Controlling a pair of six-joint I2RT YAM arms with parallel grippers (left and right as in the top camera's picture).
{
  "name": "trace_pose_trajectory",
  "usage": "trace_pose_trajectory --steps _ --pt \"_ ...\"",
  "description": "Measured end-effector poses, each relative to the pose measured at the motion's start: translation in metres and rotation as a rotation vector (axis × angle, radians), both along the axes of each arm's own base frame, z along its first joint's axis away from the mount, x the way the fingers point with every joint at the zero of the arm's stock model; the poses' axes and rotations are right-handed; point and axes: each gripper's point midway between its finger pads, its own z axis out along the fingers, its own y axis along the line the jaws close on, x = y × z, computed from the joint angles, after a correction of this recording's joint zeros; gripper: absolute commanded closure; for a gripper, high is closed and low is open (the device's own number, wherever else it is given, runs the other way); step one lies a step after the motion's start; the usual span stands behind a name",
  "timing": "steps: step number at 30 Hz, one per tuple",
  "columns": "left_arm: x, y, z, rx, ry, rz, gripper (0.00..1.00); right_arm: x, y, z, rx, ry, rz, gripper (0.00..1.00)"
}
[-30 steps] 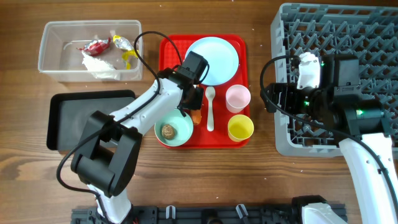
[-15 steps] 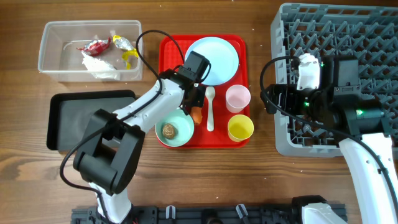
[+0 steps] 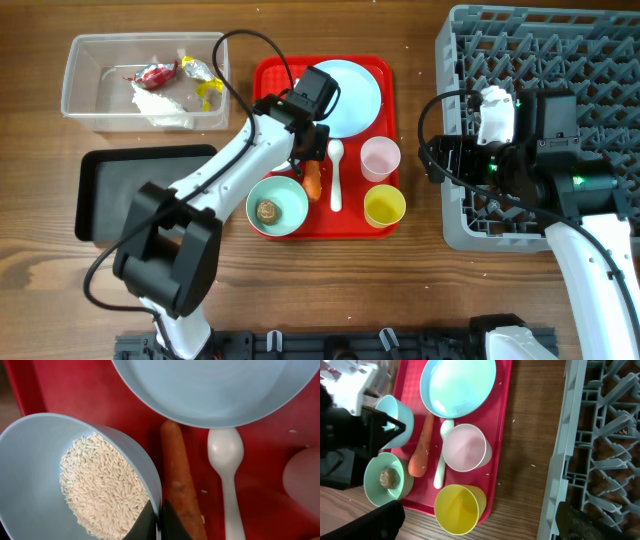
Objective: Sort waste into correct bins and load items into the dishwasher rack
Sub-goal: 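Grasp the light-blue bowl of rice with left gripper, then tip the rice out of the bowl onto the black tray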
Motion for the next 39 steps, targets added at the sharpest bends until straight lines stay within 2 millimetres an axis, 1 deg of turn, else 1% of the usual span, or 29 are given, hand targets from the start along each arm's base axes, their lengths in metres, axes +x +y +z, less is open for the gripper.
trace_pose_trajectory --steps 7,9,11,12,13,14,15,16,17,18,20,21,24,28,32,35,39 --pt "0.002 -0.001 0.030 -0.037 -0.061 0.001 0.96 0.000 0.000 0.000 0.000 -0.001 0.000 0.00" --pt "0.000 0.004 0.047 -0.054 -0.083 0.020 0.96 0.000 0.000 0.000 -0.001 -0.001 0.000 0.00" --pt "0.000 0.018 0.073 -0.085 -0.126 0.064 0.96 0.000 0.000 0.000 -0.002 0.001 -0.001 0.00" --pt "-0.003 0.034 0.091 -0.098 -0.145 0.107 0.96 0.000 0.000 0.000 -0.002 0.000 -0.001 0.00" --pt "-0.006 0.048 0.104 -0.108 -0.158 0.146 0.96 0.000 0.000 0.000 -0.002 0.000 -0.001 0.00" --pt "-0.010 0.065 0.115 -0.112 -0.164 0.191 0.96 0.000 0.000 0.000 -0.002 0.000 -0.001 0.00" --pt "-0.012 0.077 0.121 -0.115 -0.166 0.226 0.96 0.000 -0.001 0.000 -0.004 0.000 -0.002 0.00" --pt "-0.017 0.106 0.131 -0.105 -0.165 0.301 0.96 0.000 -0.001 0.000 -0.004 0.000 -0.002 0.00" --pt "-0.022 0.119 0.130 -0.094 -0.139 0.336 0.96 0.000 -0.001 0.000 -0.005 0.000 -0.002 0.00" --pt "-0.028 0.129 0.127 -0.082 -0.111 0.362 0.96 0.000 -0.001 -0.001 -0.006 0.002 -0.001 0.00" --pt "-0.039 0.166 0.113 -0.067 -0.034 0.469 0.96 -0.002 -0.001 -0.001 -0.008 0.007 0.001 0.00" --pt "-0.041 0.180 0.106 -0.073 -0.012 0.512 0.96 -0.002 -0.001 -0.001 -0.008 0.007 0.001 0.00" --pt "-0.052 0.202 0.083 -0.135 0.061 0.585 0.96 -0.001 -0.001 -0.001 -0.008 0.006 0.001 0.00" --pt "-0.057 0.214 0.065 -0.256 0.109 0.597 0.96 -0.001 -0.001 -0.001 -0.008 0.006 0.001 0.00" --pt "-0.062 0.215 0.056 -0.408 0.134 0.550 0.96 -0.001 -0.001 -0.001 -0.008 0.006 0.001 0.00" --pt "-0.063 0.223 0.056 -0.518 0.110 0.519 0.96 -0.001 -0.001 -0.001 -0.008 0.006 0.001 0.00" --pt "-0.069 0.242 0.059 -0.666 0.057 0.511 0.96 -0.003 -0.001 -0.002 -0.008 0.013 0.001 0.00"
